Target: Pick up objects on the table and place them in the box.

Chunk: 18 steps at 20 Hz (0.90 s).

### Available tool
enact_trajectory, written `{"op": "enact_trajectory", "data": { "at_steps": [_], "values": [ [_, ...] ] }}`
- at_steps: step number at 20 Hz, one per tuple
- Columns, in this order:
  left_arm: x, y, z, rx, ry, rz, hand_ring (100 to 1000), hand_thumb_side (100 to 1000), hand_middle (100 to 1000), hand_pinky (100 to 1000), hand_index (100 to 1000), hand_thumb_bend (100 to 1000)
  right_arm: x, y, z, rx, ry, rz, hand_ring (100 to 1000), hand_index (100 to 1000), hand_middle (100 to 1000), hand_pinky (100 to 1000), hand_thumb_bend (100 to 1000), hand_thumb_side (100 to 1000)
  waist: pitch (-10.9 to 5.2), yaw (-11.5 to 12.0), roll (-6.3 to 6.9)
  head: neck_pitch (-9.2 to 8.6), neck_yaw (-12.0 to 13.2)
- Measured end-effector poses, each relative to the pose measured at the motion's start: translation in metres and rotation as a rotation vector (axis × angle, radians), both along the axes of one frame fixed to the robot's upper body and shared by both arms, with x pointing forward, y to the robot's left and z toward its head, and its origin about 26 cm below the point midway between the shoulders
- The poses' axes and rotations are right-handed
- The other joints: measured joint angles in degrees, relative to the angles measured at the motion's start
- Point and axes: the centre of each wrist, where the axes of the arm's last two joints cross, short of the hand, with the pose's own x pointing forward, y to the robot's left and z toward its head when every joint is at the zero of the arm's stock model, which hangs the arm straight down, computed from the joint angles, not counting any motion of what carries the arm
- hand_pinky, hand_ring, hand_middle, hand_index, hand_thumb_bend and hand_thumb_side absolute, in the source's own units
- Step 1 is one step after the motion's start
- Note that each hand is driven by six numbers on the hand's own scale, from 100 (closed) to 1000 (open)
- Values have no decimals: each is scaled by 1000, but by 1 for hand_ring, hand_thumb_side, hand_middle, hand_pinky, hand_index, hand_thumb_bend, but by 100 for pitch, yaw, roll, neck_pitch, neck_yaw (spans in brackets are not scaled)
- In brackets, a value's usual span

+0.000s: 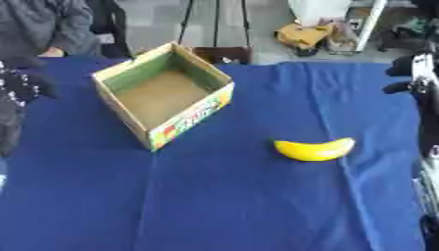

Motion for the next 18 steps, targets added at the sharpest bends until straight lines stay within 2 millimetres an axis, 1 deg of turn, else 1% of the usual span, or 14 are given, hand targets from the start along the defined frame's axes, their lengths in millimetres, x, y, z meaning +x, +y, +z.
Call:
{"op": "enact_trajectory", "data": {
  "at_steps": [8, 10, 14, 18],
  "values": [
    [0, 0, 0, 3, 4, -2, 564, 1000, 635, 532, 701, 582, 8, -14, 17, -143, 16, -1, 636, 785, 572, 496, 100, 678, -26, 17, -22, 5, -47],
    [0, 0, 0, 4, 4, -1, 563, 1000, 634, 532, 701, 582, 10, -16, 18, -175, 27, 2, 670, 801, 588, 515, 100, 643, -34, 26, -30, 13, -59],
    [0, 0, -1, 6, 7, -4, 563, 1000, 634, 532, 701, 582, 18, -20, 27, -298, 62, 28, 702, 817, 609, 539, 100, 625, -50, 51, -46, 107, -163],
    [0, 0, -1, 8, 11, -6, 562, 1000, 633, 532, 702, 582, 30, -23, 30, -439, 126, 57, 722, 826, 625, 566, 100, 619, -83, 86, -68, 180, -275]
  ]
}}
